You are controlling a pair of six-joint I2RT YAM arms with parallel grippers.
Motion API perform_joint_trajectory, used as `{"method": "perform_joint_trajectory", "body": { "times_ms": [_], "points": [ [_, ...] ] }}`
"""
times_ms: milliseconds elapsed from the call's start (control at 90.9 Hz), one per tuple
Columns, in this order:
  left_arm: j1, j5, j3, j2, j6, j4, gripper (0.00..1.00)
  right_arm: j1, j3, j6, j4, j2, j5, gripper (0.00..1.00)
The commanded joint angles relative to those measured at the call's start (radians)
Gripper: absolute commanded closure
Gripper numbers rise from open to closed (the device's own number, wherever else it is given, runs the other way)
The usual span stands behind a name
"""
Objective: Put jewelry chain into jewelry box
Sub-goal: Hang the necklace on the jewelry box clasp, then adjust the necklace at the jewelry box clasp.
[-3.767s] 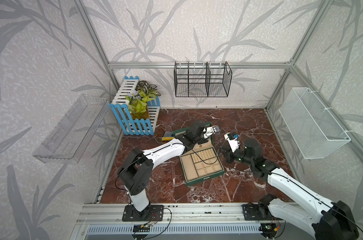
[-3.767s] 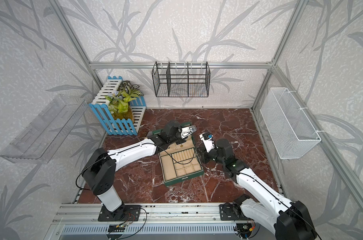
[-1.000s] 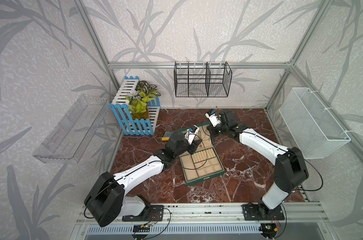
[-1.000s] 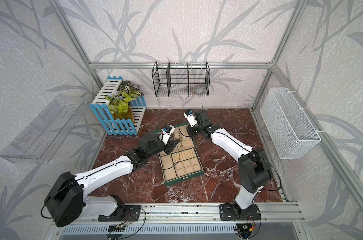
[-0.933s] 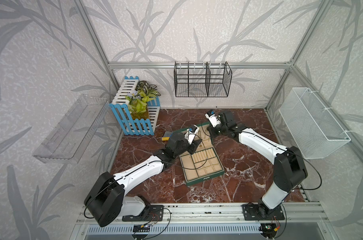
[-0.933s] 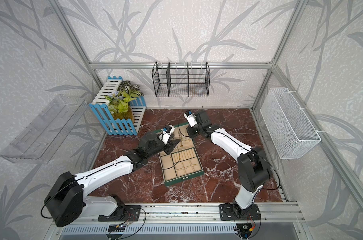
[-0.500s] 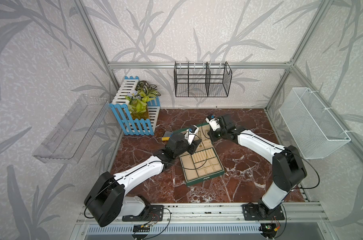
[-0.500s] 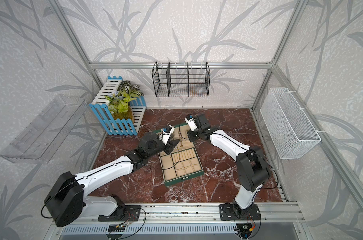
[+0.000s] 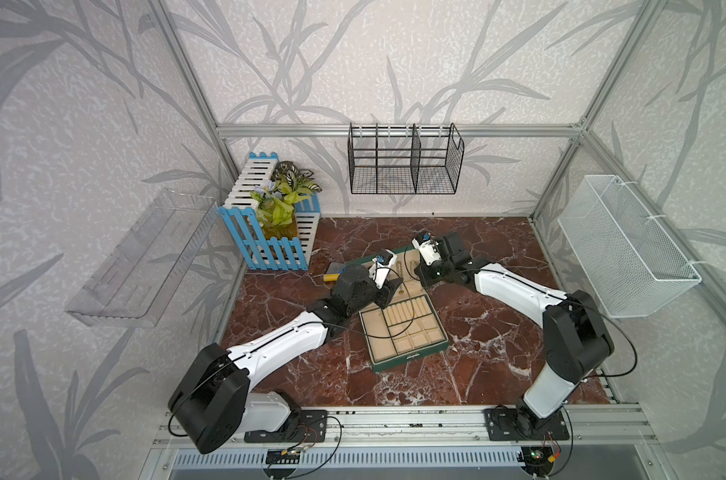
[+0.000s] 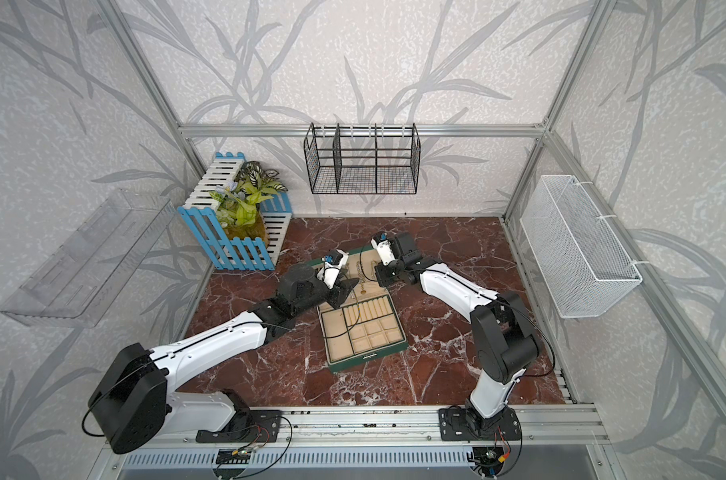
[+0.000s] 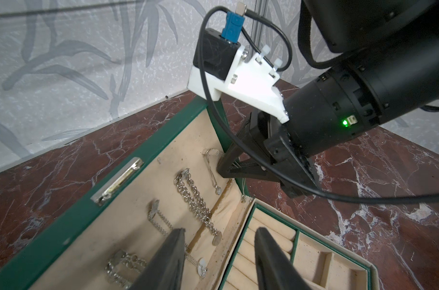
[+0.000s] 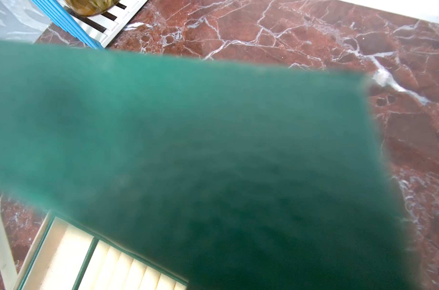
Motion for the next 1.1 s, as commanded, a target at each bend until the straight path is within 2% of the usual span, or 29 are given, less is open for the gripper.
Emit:
{"method": "perform_joint_trajectory", "body": {
  "times_ms": [0,121,374,506,605,726,792,957,1089],
  "points": [
    [0.002,-0.007,-0.014,-0.020,-0.001,0.015,0.52,-0.002,-0.020,0.022,0.023,-0.043,-0.014,0.92],
    [0.001,-0.005,-0.015,-0.020,-0.001,0.018,0.52,-0.004,-0.038,0.028,0.036,-0.061,-0.015,0.81],
    [0.001,-0.001,0.006,-0.031,0.016,-0.001,0.51,-0.016,-0.084,0.043,0.035,-0.143,-0.020,0.74],
    [0.001,-0.006,0.068,-0.045,0.084,-0.061,0.44,-0.033,-0.150,0.049,0.031,-0.252,-0.018,0.60],
    [0.002,-0.012,0.161,-0.031,0.161,-0.156,0.35,-0.045,-0.231,0.055,0.081,-0.348,-0.023,0.46],
    [0.003,-0.033,0.284,0.027,0.262,-0.278,0.11,-0.049,-0.358,0.006,0.174,-0.447,-0.079,0.27],
    [0.003,-0.035,0.364,0.084,0.315,-0.367,0.02,-0.049,-0.405,-0.004,0.210,-0.480,-0.097,0.19],
    [0.000,-0.045,0.600,0.275,0.411,-0.614,0.00,-0.049,-0.487,0.004,0.261,-0.561,-0.124,0.12],
    [-0.004,-0.049,0.740,0.391,0.442,-0.699,0.00,-0.050,-0.527,0.022,0.274,-0.601,-0.123,0.10]
  ]
}}
